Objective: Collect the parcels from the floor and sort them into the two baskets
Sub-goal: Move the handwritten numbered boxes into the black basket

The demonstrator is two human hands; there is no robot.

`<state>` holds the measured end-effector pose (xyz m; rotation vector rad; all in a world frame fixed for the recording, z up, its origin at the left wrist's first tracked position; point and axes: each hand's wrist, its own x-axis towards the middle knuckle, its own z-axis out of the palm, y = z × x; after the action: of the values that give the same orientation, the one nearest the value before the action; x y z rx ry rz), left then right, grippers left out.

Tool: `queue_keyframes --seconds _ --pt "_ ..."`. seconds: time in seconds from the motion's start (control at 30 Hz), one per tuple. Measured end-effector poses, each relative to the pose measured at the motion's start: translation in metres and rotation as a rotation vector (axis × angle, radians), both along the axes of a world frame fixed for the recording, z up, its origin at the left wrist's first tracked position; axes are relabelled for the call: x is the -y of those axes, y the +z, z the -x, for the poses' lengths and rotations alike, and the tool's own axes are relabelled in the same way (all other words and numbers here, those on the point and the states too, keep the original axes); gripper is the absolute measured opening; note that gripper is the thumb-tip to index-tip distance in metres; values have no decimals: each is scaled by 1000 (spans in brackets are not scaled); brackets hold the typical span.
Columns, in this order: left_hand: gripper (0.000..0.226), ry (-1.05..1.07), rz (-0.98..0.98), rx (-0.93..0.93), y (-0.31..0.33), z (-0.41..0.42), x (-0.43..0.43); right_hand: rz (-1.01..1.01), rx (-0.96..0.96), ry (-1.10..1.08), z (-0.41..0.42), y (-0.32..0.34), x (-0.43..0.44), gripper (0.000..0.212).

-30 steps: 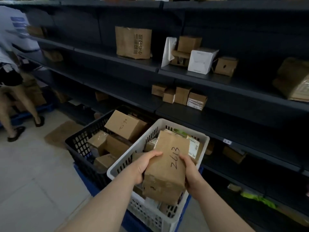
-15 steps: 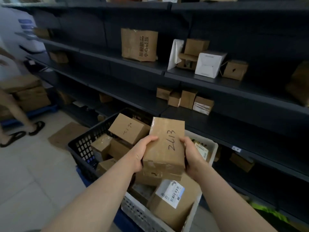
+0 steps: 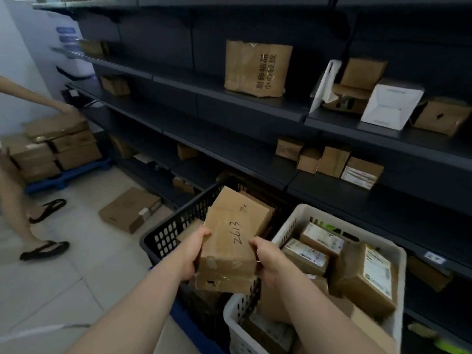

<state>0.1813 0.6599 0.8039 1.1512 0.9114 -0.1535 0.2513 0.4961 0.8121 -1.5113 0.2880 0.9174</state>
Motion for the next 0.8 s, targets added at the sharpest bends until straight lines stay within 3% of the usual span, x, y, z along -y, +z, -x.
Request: queue_keyframes --seconds 0.43,0.57,0.67,0.8 --pt "20 -349 -143 -133 -59 -41 -73 217 -127 -332 2 -64 -69 31" --pt "10 -423 -130 -142 -69 -42 -76 152 -173 -436 8 -60 -65 20" --pt "8 -381 -129 -147 -63 -41 -70 132 -191 -482 11 -57 -62 21" --pt "23 -357 -221 -38 -47 -38 -54 79 -154 -506 22 -48 -50 28"
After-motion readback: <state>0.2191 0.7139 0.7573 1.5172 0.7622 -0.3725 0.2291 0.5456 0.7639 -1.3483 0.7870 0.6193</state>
